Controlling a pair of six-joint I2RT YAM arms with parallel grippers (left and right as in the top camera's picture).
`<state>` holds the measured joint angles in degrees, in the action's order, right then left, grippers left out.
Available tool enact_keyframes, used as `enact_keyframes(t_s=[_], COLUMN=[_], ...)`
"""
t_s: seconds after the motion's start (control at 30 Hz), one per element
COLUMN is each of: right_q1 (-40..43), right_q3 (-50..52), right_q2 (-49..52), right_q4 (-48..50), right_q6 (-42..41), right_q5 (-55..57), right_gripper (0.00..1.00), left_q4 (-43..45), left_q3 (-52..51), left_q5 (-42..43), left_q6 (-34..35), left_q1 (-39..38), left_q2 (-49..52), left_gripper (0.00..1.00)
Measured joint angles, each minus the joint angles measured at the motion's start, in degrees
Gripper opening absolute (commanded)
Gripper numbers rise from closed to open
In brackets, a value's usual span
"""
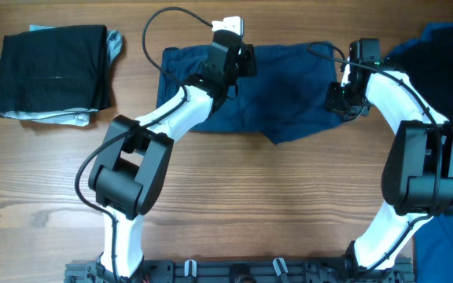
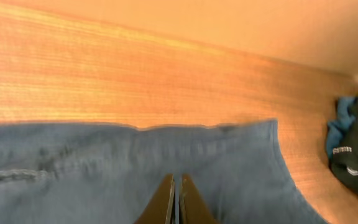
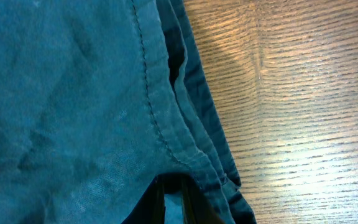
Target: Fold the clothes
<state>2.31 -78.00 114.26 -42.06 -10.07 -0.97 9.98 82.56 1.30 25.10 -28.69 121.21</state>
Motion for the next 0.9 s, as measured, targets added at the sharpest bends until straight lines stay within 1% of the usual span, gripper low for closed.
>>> enact_keyframes(t_s=[0.13,0.27,0.43,0.5,0.53,0.6,0.63,0.67,0.73,0.77,0.83,0.9], right_q1=[0.00,0.00,0.00,0.00,0.00,0.00,0.00,0.00,0.00,0.00,0.00,0.00], right_q3=[0.00,0.00,0.00,0.00,0.00,0.00,0.00,0.00,0.00,0.00,0.00,0.00], right_q2=[0.00,0.00,0.00,0.00,0.00,0.00,0.00,0.00,0.00,0.00,0.00,0.00], right_q4=[-0.07,-0.07,0.11,0.11,0.07,0.11,0.17,0.17,0.24,0.33,0.42,0.37], right_q6=[-0.02,-0.02,-0.04,-0.20,-0.20,-0.20,-0.20,-0.20,-0.20,-0.20,-0.20,-0.20], right_q5=[0.00,0.00,0.00,0.00,0.00,-0.02,-0.02,0.00,0.00,0.00,0.00,0.00], right_gripper=[0.11,0.12,0.13,0.13,0.13,0.13,0.13,0.13,0.13,0.13,0.13,0.13], left_q4=[7.54,8.39,13.27,11.80,8.37,0.28,-6.29,-10.03,-24.11,-31.26,-39.28,-46.29], left_q3=[0.20,0.13,0.07,-0.09,-0.13,-0.15,0.31,0.31,1.57,1.95,1.95,1.16], left_q5=[-1.51,-1.75,-1.90,-1.90,-1.99,-2.32,-2.38,-2.49,-2.91,-3.17,-2.40,1.51], left_q6=[-0.94,-1.09,-2.38,-2.58,-2.69,-2.99,-2.97,-3.28,-3.39,-3.39,-4.39,-7.17], left_q1=[0.00,-0.02,0.31,1.05,1.75,3.69,5.42,6.86,12.37,15.98,20.06,24.94], left_q2=[5.92,13.29,12.50,8.39,4.39,-4.17,-9.84,-13.35,-22.10,-24.85,-25.49,-23.96], left_gripper=[0.04,0.05,0.09,0.13,0.16,0.29,0.37,0.50,0.68,0.72,0.73,0.77])
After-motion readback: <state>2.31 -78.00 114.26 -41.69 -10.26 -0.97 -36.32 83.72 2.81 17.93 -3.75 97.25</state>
